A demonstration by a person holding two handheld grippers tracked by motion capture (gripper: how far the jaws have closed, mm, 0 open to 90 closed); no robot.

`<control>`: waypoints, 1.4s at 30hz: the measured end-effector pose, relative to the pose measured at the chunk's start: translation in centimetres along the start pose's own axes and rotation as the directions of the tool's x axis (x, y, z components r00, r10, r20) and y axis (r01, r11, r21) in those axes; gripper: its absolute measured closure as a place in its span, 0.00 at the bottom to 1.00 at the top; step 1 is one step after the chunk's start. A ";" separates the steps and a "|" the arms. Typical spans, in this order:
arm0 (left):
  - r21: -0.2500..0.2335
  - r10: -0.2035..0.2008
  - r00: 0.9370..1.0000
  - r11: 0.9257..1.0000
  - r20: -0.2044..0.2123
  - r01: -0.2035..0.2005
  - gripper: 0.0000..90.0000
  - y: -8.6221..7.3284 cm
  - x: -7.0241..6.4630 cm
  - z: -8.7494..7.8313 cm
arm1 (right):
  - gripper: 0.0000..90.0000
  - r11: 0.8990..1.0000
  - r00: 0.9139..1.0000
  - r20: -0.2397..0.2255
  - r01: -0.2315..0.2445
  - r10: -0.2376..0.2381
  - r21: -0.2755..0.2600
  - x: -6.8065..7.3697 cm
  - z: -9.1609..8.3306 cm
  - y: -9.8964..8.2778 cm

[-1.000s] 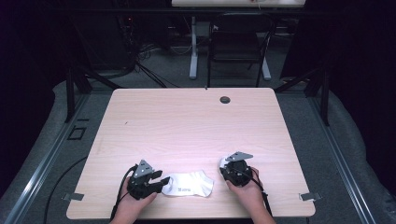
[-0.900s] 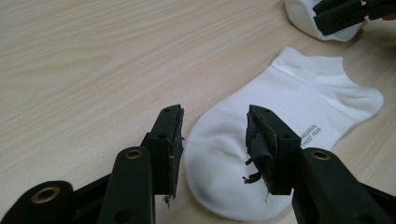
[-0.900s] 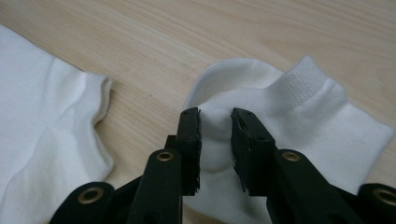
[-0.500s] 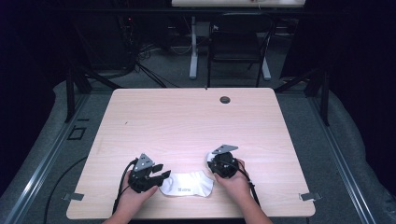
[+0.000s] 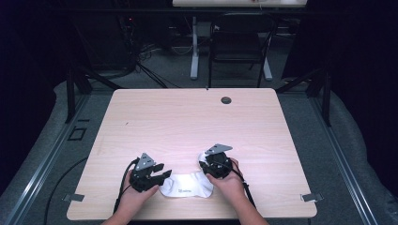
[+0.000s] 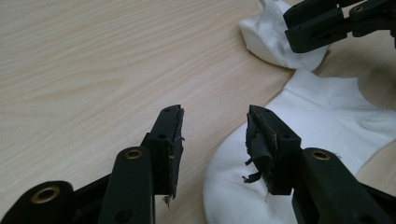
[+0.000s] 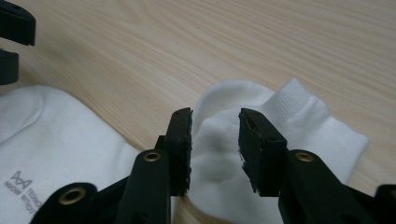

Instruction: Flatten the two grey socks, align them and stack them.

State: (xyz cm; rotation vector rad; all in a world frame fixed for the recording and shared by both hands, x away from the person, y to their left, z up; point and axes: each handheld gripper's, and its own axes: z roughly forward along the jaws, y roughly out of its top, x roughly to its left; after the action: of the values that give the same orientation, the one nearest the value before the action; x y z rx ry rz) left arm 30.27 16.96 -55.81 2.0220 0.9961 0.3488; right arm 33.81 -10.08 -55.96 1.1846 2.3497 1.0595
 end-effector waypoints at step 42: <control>0.005 -0.008 1.000 1.000 -0.007 0.008 0.62 -0.2 0.3 0.1 | 0.77 0.997 0.998 0.007 0.064 -0.064 0.042 -0.3 -1.1 -1.5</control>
State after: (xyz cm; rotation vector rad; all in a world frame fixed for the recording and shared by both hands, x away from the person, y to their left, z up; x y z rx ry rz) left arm 30.44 17.17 -56.05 2.0221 1.0101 0.3497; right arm 32.52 -11.43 -56.29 1.1184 2.3978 0.9871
